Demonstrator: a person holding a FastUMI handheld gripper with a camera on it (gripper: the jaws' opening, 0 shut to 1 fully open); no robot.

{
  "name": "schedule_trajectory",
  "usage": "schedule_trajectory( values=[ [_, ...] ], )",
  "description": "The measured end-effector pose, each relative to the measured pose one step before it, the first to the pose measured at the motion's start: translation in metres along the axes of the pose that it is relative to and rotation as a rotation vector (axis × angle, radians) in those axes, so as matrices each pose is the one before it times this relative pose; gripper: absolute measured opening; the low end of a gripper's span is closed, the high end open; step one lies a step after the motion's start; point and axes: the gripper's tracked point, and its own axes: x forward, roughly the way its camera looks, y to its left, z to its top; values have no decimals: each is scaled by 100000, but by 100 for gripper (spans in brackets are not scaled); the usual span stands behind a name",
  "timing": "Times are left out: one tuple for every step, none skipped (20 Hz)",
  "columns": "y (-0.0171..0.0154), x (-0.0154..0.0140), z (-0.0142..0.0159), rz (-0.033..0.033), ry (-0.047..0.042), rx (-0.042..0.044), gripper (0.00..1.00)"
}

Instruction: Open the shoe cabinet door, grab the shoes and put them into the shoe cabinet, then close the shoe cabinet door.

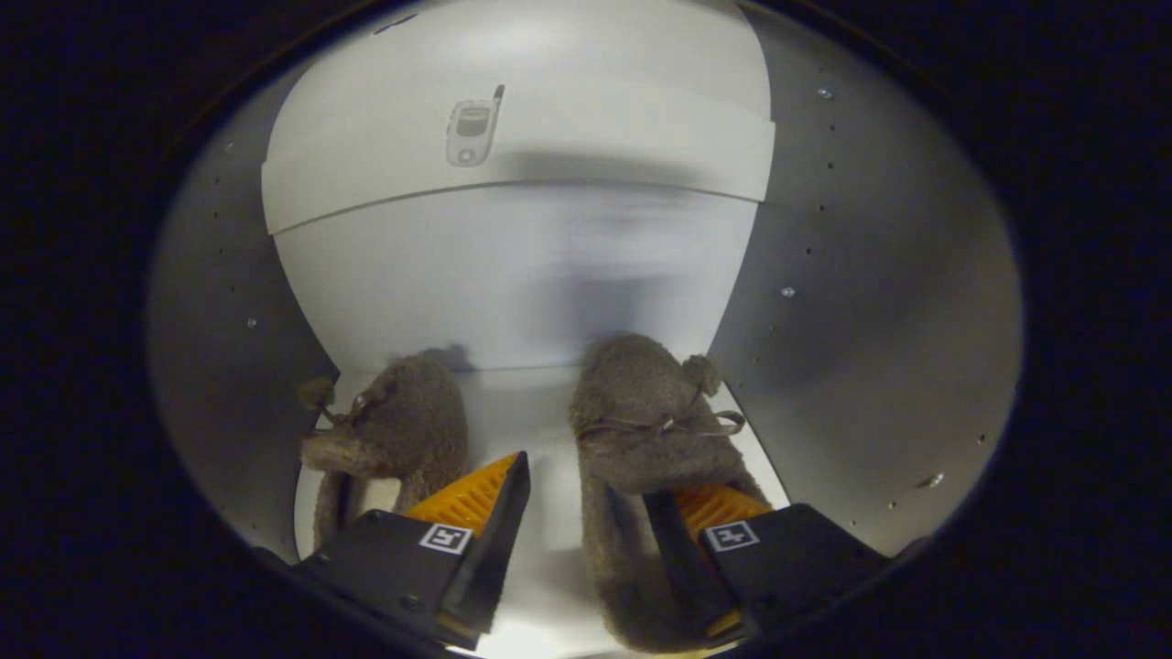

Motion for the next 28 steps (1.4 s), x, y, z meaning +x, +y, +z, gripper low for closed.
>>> schedule_trajectory(
  values=[
    [-5, -559, 58, 555, -588, 675, 81],
    [-103, -641, 164, 194, -1190, 505, 85],
    [-252, -751, 109, -307, -1149, 607, 88],
    [30, -815, 134, 447, -1497, 567, 90],
    [-152, -839, 210, -57, -1591, 453, 93],
    [-55, -1030, 15, 296, -887, 139, 94],
    [-124, -1175, 137, 36, -1058, -42, 95],
    [-54, -1402, 234, 692, -1822, 146, 95],
    [-43, -1576, 423, 1103, -2615, 241, 95],
    [-59, -1948, 430, 1057, -3356, 1003, 95],
    [-85, -2156, 380, 1213, -3100, 1056, 95],
    [21, -2236, 185, 1680, -3261, 667, 95],
    [-54, -2334, 88, 1336, -2924, 299, 95],
    [-152, -2466, 125, 1766, -3136, 256, 96],
    [-150, -2506, -90, 1797, -2106, 68, 96],
    [-17, -2393, -172, 2068, -1227, -7, 96],
    [-75, -2191, -188, 2006, -1302, -834, 96],
    [-150, -2290, -256, 2349, -789, -1694, 96],
    [-76, -2276, -280, 1482, -707, -1765, 96],
    [214, -2432, -48, 2382, -1170, -1047, 96],
    [185, -2101, -13, 2255, -1561, -455, 96],
    [92, -2190, -206, 2160, -1749, -373, 96],
    [45, -1852, 39, 1255, -1046, -555, 96],
    [-119, -2289, 177, 777, -1503, -656, 96],
    [-267, -2231, 241, 159, -1871, -337, 96],
    [-210, -1934, 470, 251, -2553, 868, 96],
    [-536, -1934, 290, -433, -1906, 1159, 96],
    [-820, -1665, -76, -1446, -1732, 1067, 96]
  ],
)
